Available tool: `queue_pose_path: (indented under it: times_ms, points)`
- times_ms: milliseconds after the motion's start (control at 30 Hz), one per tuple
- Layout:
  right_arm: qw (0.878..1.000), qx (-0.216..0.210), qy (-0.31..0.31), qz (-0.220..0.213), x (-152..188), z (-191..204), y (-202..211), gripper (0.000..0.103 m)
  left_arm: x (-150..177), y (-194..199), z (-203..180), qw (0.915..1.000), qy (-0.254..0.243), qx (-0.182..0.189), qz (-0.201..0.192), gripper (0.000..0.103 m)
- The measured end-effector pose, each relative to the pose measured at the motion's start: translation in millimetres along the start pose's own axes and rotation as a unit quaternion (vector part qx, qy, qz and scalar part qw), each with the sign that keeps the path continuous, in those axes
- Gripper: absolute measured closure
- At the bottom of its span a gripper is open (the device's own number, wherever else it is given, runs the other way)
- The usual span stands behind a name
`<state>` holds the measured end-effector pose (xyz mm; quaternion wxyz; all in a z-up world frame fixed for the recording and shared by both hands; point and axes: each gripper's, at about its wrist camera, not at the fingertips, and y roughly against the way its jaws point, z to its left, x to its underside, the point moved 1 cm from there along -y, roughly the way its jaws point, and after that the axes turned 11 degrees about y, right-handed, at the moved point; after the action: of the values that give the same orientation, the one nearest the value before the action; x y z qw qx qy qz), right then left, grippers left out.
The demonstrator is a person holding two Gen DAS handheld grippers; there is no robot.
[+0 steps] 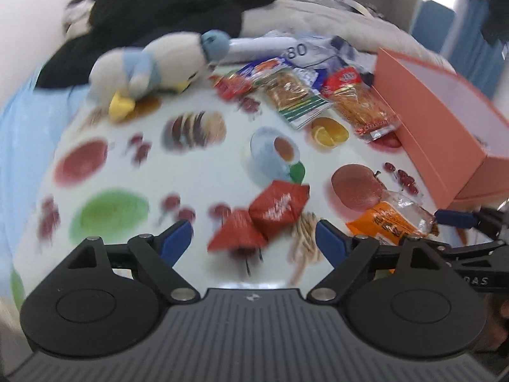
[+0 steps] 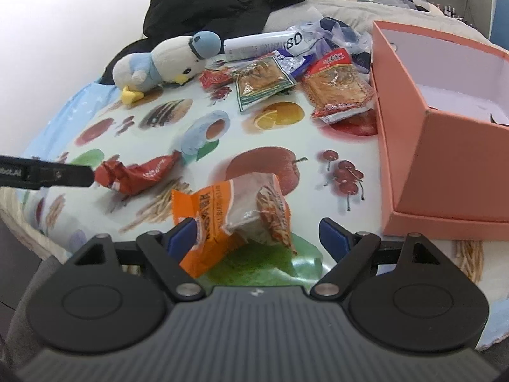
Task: Organize snacks
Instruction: 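Grasp the orange snack bag with the right tool while the left tool lifts the red candy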
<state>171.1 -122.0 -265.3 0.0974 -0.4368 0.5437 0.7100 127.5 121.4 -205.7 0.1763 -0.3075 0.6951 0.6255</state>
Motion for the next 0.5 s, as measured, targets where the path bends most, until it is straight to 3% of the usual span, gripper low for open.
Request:
queue_pose_path:
  times_ms: [167, 500]
  points:
    - [1.0, -0.008, 0.019, -0.006, -4.6, 6.2, -4.1, 0.018, -6.6, -17.5, -24.9, 0.995, -0.1, 0.002, 0.001, 0.015]
    - [0.999, -0.014, 0.033, 0.013, -5.6, 4.8, -14.8, 0.018, -8.4, -65.8, -11.9, 0.993, -0.108, -0.003, 0.048, 0.017]
